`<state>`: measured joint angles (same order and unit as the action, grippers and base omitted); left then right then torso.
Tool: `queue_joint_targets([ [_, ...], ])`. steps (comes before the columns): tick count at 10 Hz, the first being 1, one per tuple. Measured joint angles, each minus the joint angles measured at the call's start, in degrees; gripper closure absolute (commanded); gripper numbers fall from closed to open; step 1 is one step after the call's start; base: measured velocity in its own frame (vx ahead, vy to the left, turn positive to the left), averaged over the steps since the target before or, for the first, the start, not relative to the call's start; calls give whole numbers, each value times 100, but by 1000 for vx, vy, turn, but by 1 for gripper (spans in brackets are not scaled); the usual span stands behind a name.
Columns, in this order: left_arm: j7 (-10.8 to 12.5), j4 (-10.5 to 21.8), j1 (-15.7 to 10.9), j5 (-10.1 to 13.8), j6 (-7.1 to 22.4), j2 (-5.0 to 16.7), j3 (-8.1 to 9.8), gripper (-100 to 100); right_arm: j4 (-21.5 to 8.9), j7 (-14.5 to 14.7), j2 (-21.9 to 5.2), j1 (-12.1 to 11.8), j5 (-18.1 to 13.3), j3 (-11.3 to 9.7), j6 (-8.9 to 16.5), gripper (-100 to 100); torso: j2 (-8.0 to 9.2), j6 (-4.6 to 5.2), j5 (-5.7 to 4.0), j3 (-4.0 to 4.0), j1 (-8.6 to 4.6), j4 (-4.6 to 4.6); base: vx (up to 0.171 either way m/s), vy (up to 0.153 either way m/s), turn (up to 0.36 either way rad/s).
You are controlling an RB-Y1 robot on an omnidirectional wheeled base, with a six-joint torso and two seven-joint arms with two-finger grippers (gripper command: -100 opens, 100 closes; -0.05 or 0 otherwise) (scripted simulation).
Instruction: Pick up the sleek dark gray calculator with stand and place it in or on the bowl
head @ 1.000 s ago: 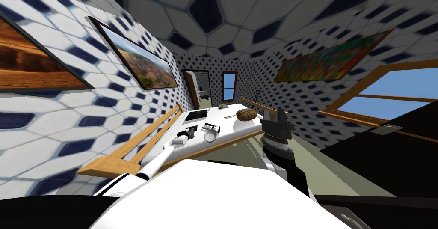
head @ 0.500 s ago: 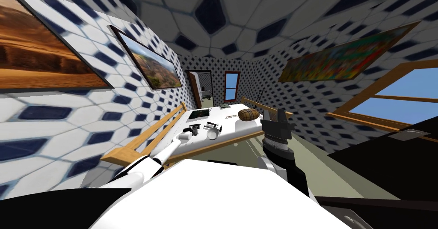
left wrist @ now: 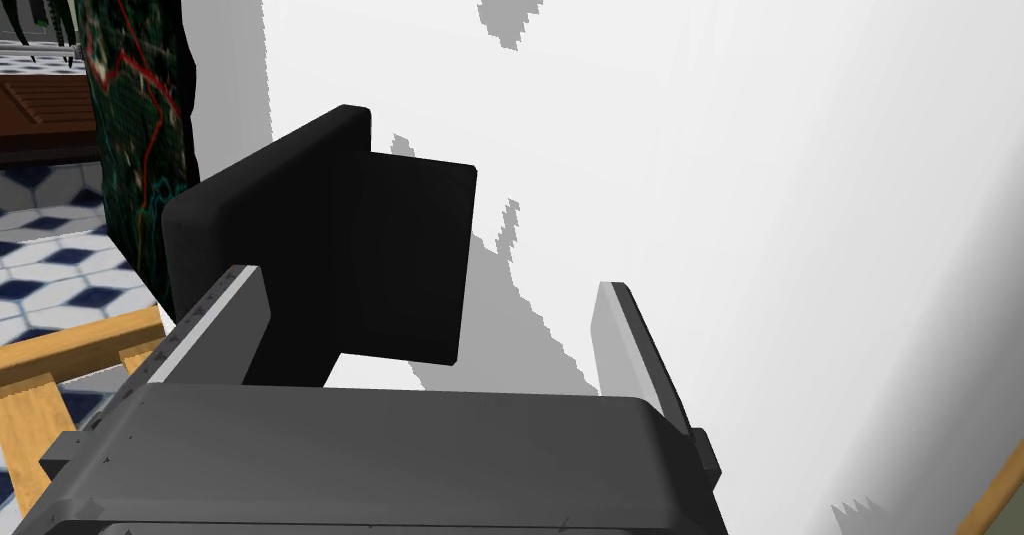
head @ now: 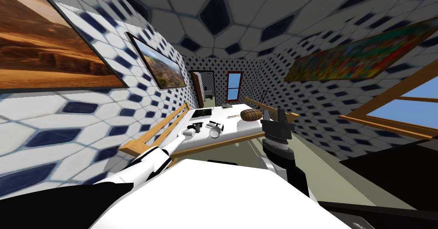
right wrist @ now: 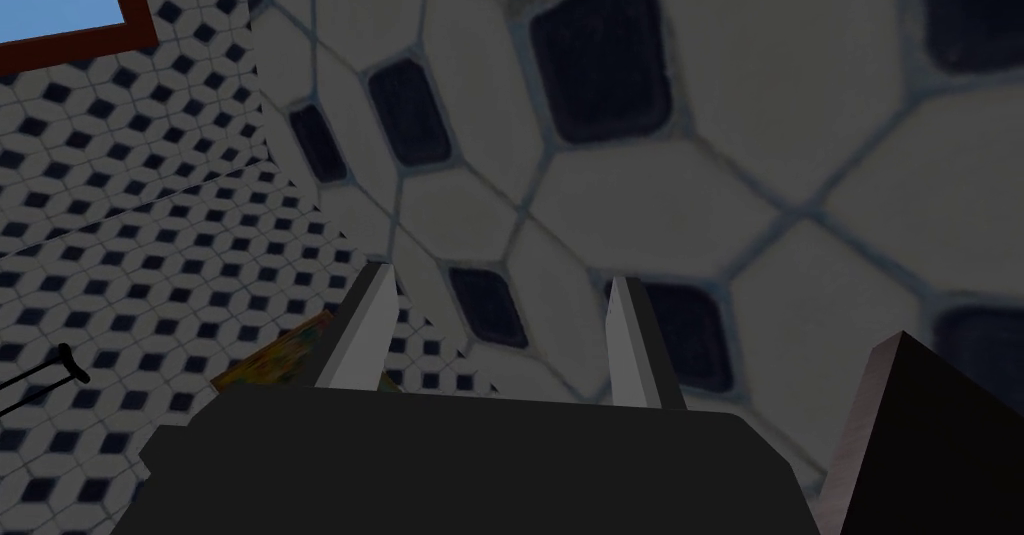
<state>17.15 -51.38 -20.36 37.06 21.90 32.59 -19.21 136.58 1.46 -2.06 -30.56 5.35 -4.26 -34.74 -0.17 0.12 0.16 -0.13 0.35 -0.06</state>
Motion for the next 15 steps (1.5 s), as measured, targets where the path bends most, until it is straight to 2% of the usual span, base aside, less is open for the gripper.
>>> queue_joint_targets([
  [1, -5, 179, -169, 54, -68, -23, -181, -100, 0, 0, 0, 1, 0, 0, 0, 0, 5, 4, 0, 4, 0, 2, -28, 8, -16],
  [3, 71, 321, -405, -61, -32, -23, -224, -100, 0, 0, 0, 1, 0, -1, 0, 0, -8, 5, -3, -3, -11, 0, 1, -3, -9],
  [4, 36, 472, -518, 22, -55, -23, -265, -100, 0, 0, 0, 0, 0, -1, 0, 0, -13, 4, -2, -6, -12, -2, -43, 23, 218],
  [6, -51, 955, -922, 210, -252, -107, -639, -100, 0, 0, 0, 1, 0, -1, 0, 0, 5, 4, -1, 4, -2, 2, -45, 17, 35],
  [7, -50, 1093, -1107, 205, -240, -86, -703, -100, 0, 0, 0, 1, 0, -1, 0, 0, 0, 6, -2, 1, -6, 2, -53, 25, 198],
  [9, -106, 1610, -1517, 366, -402, -169, -1084, -100, 0, 0, 0, 1, 0, -1, 0, 0, 6, 4, -1, 5, -3, 3, -39, 14, 47],
  [10, -334, 2054, -1841, 704, -521, -207, -1256, -100, 0, 0, 0, 1, 0, -1, 0, 0, -2, 6, -2, 1, -8, 2, 0, 8, -27],
  [11, -294, 1975, -1868, 621, -486, -192, -1213, -100, 0, 0, 0, 1, 0, -1, 0, 0, -8, 4, -1, -3, -9, -1, 7, 2, 3],
  [13, -1, 1771, -1824, 272, -344, -165, -1132, -100, 0, 0, 0, 0, 0, -1, 0, 0, -12, 4, -2, -7, -11, -2, 3, -1, 3],
  [14, 13, 1769, -1824, 258, -340, -165, -1131, 100, 0, 0, 0, 0, 0, -1, 0, 0, -12, 4, -2, -6, -11, -2, 0, 0, 0],
  [15, 12, 1769, -1824, 259, -340, -165, -1131, 100, 0, 0, 0, 0, 0, -1, 0, 0, -11, 4, -2, -6, -11, -2, 0, 0, 0],
])
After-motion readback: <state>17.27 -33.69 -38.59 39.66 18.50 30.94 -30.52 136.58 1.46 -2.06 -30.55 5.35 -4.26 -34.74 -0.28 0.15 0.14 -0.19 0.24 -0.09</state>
